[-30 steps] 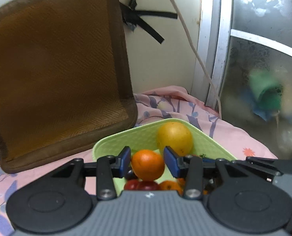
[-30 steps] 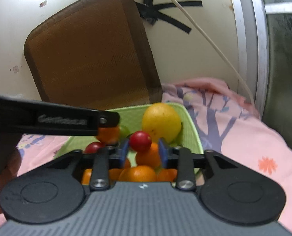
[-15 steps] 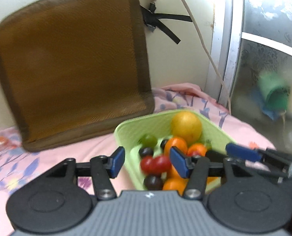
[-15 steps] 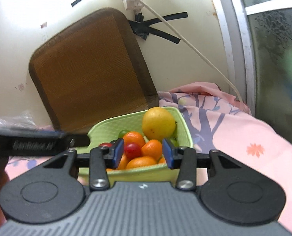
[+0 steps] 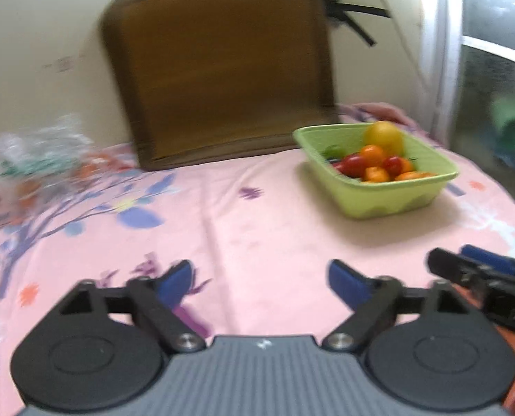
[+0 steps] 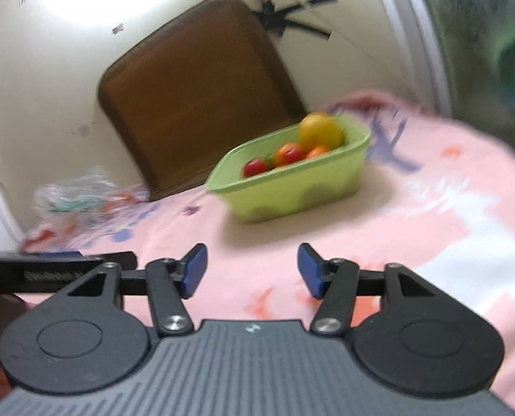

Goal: Organize fruits

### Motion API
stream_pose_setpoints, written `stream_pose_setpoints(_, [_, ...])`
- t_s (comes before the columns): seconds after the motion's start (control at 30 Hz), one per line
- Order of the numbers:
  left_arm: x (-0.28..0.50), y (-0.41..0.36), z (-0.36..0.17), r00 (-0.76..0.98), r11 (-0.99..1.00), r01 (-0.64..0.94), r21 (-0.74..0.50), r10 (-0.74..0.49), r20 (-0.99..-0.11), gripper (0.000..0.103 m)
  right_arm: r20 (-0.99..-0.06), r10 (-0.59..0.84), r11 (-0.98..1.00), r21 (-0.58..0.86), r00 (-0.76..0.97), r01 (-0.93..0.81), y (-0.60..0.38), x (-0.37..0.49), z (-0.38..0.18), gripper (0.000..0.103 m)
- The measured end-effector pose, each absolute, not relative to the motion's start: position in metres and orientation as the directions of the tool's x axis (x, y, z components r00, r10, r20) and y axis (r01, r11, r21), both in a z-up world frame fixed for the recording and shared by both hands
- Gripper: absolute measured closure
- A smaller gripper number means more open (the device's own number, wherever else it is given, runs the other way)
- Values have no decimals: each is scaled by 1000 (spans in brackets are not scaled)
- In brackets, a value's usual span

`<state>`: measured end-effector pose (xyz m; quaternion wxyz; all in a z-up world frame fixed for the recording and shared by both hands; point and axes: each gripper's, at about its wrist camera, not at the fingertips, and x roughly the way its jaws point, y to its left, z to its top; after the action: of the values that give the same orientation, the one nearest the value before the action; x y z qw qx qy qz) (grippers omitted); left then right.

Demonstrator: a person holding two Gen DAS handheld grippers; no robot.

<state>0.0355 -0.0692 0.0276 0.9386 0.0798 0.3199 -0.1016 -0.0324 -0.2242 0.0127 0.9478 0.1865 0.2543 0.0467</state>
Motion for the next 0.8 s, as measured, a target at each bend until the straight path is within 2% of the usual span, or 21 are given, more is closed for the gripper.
stream_pose_setpoints(0.07, [30,-60,27,790,974,198,109,-93,-606,6,-494,251,890,456,833,3,-222,-29,5,36])
stream_pose_setpoints(0.1, [27,-56,27,794,977,177,121,-69,-604,1,-508,270,883,470,818,1,-219,-28,2,36])
stream_pose_setpoints(0.2, [24,-44,27,804,980,108,164,11,-594,0,-503,257,905,424,826,-23,-208,-31,6,35])
stream_pose_setpoints(0.5, [33,-4,28,790,976,-64,207,176,-588,0,-504,290,884,466,814,-27,-215,-24,-2,31])
stream_pose_setpoints(0.8, [37,21,31,777,960,-162,229,267,-570,0,-495,306,878,477,813,-41,-215,-23,-2,27])
